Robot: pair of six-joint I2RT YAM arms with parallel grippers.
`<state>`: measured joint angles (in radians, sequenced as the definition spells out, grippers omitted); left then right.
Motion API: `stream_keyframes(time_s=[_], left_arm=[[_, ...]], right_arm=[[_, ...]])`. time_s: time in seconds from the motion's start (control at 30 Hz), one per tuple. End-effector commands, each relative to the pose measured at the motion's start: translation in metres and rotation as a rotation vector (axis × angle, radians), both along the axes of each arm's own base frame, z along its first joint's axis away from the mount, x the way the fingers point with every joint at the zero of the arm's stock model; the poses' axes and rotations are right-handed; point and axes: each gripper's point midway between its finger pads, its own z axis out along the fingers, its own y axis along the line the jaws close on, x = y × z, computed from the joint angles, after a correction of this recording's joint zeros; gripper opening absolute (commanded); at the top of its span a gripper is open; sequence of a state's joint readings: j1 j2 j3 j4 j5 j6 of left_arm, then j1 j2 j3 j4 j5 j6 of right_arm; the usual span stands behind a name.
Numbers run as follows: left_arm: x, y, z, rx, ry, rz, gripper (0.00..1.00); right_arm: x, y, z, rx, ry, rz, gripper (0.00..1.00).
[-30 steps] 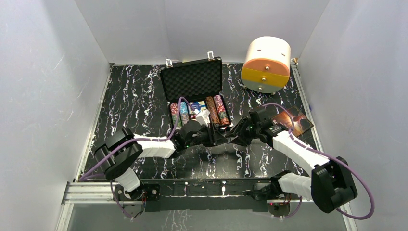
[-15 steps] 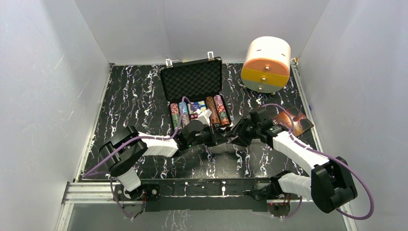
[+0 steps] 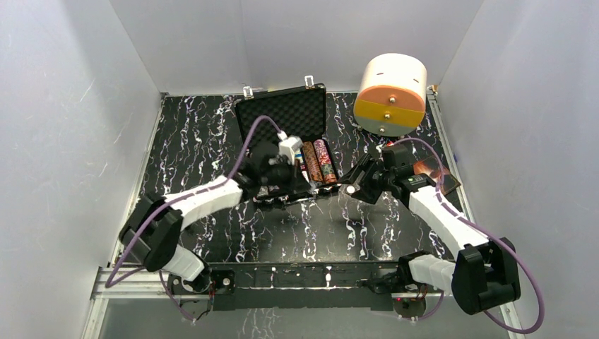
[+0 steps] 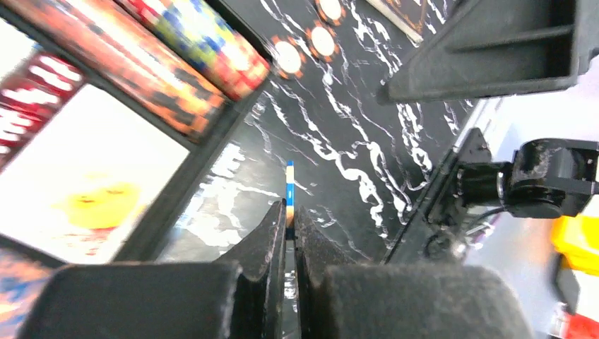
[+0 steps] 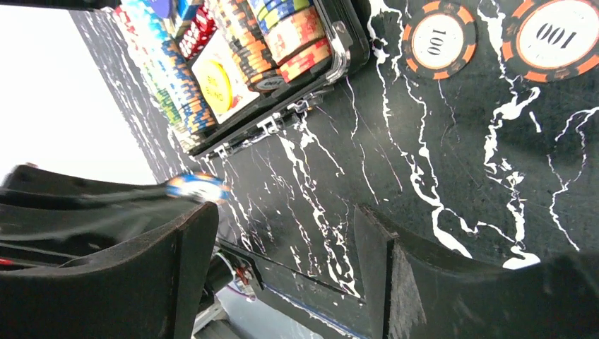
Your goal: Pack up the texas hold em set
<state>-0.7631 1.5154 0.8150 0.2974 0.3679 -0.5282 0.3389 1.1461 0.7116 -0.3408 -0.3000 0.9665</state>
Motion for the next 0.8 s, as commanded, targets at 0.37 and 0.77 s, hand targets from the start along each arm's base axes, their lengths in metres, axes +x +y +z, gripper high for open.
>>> stream_keyframes(time_s=[0.37, 0.77], left_arm=[[0.003, 0.106, 0.039, 0.432, -0.367, -0.529, 0.00], [0.026, 0.127, -0.002, 0.643, -0.339, -0.605, 0.00]], right_arm=[[-0.021, -0.004, -0.004, 0.075, -0.019, 0.045, 0.77], [-0.021, -0.005, -0.005, 0.074, -0.009, 0.045, 0.76]])
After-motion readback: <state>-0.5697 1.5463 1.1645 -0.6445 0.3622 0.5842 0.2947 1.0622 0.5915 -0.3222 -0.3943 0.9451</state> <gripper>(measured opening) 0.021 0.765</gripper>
